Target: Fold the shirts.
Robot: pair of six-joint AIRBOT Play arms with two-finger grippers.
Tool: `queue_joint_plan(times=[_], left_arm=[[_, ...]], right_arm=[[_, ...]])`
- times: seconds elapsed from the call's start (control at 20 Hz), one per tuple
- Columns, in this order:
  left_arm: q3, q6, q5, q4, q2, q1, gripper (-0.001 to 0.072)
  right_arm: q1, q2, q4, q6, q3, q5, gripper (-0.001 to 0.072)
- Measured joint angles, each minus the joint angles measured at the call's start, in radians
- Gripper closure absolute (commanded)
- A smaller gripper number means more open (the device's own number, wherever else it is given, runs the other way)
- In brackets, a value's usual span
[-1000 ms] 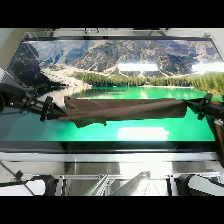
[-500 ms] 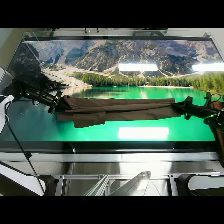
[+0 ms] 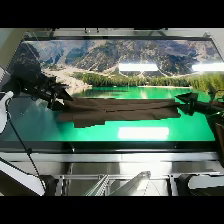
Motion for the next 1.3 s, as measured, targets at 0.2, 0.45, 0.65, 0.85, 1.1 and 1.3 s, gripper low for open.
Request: queue_joint_plan(times=[0.2,0.45,0.65,0.85,1.1,1.3], left_arm=[[0.127,-0.014,0.025,-0.017,0.061,0.027,0.0014],[0.202,-0.026,0.008,-0.023,0.137,0.052,0.0509],[0.211,-0.033,-0.007,-0.024,0.161,0.015,0.0703],[0.161,-0.033,-0.059,-0.025,0.166,-0.087,0.0697],[0.007,-0.028,-0.278,-0.026,0.141,-0.323,0.0693],[-0.01,-0.025,-0.404,-0.025,0.01,-0.542,0.0694]], right_arm=[[-0.036,-0.001,-0.193,0.102,0.095,0.031,0.0075],[0.008,-0.035,-0.326,0.136,0.127,-0.007,0.0075],[0.116,-0.071,-0.329,0.13,0.135,-0.014,0.0207],[0.196,-0.085,-0.337,0.116,0.134,-0.041,0.0692],[0.186,-0.048,-0.312,0.114,0.145,0.019,0.0693],[0.127,-0.028,-0.303,0.112,0.181,0.113,0.0693]])
